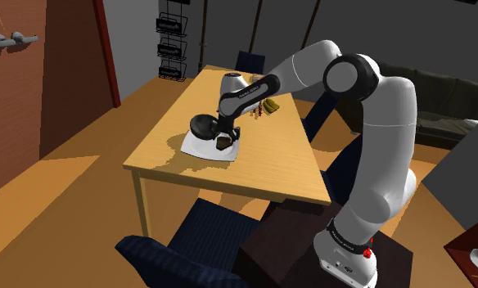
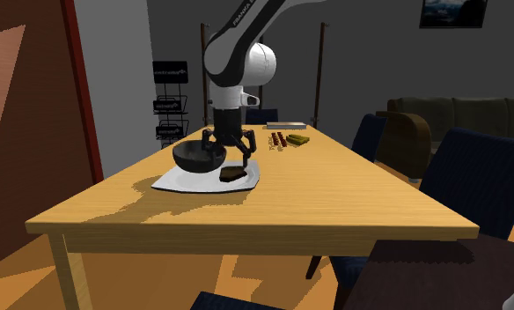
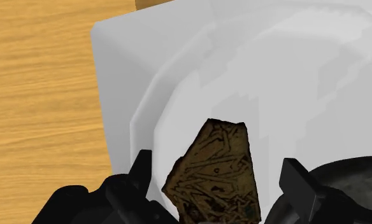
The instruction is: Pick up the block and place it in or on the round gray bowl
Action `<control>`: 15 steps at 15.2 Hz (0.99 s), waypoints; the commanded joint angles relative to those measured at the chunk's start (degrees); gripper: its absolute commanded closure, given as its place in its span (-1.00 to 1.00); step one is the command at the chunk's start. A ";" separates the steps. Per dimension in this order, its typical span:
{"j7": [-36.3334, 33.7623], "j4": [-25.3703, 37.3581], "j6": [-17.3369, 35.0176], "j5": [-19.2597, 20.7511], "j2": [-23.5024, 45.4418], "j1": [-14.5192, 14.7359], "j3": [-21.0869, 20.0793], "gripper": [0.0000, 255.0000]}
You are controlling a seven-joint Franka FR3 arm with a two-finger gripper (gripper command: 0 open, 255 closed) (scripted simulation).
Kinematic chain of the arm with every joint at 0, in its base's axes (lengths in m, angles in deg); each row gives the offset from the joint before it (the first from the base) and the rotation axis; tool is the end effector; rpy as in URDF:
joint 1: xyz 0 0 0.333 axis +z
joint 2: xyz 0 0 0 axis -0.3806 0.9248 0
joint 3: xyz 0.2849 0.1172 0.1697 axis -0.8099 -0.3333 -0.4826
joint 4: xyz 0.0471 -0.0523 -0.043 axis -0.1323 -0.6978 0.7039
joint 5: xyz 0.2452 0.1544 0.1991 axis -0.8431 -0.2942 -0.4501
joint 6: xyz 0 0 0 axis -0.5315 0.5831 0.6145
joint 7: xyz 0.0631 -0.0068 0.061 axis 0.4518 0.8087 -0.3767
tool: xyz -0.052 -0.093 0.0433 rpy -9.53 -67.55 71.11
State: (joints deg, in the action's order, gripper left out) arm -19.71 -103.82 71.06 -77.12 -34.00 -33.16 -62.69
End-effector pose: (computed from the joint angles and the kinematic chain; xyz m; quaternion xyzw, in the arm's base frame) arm 0.6229 -0.0296 0.3160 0.8543 -0.5197 0.0080 0.0063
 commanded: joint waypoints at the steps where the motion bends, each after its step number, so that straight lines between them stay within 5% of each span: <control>1: -0.13 0.17 0.99 0.25 1.23 0.06 0.20 -1.00; 10: -0.25 0.11 1.87 0.45 2.06 0.14 0.33 -1.00; 11: -0.25 0.11 1.87 0.45 2.06 0.14 0.33 1.00; 15: -0.20 0.23 1.78 0.44 2.09 0.11 0.33 1.00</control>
State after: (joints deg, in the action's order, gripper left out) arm -19.91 -103.59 72.91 -76.68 -32.00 -33.04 -62.38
